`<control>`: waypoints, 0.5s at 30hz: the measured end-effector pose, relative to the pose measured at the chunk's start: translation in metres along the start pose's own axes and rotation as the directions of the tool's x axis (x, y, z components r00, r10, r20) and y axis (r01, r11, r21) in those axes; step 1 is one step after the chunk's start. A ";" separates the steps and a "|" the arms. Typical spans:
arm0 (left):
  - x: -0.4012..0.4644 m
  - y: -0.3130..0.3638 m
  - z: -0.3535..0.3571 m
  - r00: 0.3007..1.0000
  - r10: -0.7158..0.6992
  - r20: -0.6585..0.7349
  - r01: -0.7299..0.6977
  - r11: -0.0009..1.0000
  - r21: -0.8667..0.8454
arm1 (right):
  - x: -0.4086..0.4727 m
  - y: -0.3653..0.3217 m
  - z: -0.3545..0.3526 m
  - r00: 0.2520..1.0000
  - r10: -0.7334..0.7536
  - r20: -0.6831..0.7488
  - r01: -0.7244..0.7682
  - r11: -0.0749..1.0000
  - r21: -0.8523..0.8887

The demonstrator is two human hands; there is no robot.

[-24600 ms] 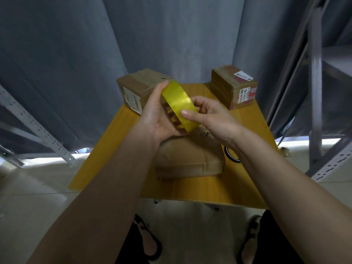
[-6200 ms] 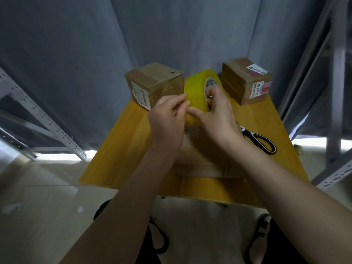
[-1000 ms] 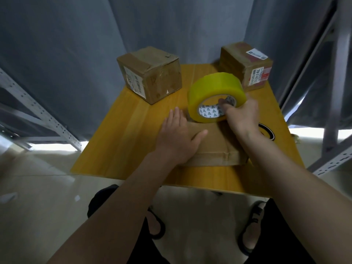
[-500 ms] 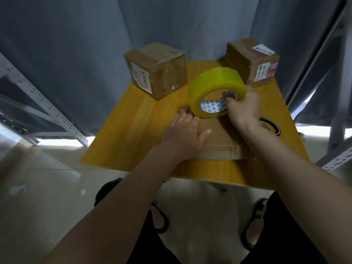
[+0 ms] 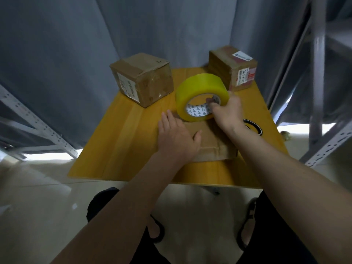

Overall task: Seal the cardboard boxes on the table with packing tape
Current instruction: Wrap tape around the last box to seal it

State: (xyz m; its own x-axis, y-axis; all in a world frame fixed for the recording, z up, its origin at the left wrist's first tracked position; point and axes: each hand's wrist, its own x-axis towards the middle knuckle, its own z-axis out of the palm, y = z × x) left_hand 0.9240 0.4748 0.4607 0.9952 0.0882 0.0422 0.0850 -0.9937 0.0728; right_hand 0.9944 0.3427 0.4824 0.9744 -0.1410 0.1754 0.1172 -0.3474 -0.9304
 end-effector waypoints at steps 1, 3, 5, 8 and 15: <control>0.000 -0.002 0.001 0.998 0.043 -0.036 -0.044 0.999 -0.022 | 0.000 0.000 -0.001 1.000 0.003 0.005 -0.003 1.000 -0.005; 0.004 -0.007 0.002 0.994 0.106 -0.021 -0.106 0.994 -0.034 | 0.000 0.000 0.000 1.000 0.011 0.021 -0.010 1.000 -0.025; 0.006 -0.010 0.001 0.993 0.118 0.020 -0.118 0.993 -0.007 | 0.000 0.000 0.002 0.998 0.013 0.056 -0.011 0.999 -0.042; 0.005 -0.008 0.001 0.992 0.128 -0.001 -0.127 0.990 0.061 | 0.001 -0.007 0.003 0.998 -0.030 0.060 0.033 0.999 -0.041; 0.007 -0.011 0.004 0.993 0.112 0.041 -0.113 0.993 0.037 | 0.013 -0.012 -0.018 0.999 -0.051 -0.007 0.051 0.997 0.060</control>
State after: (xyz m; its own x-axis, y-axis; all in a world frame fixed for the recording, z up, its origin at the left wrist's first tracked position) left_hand 0.9305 0.4864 0.4567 0.9996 -0.0263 0.0096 -0.0266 -0.9992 0.0306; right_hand 1.0026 0.3281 0.5020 0.9658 -0.1299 0.2245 0.1780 -0.2976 -0.9379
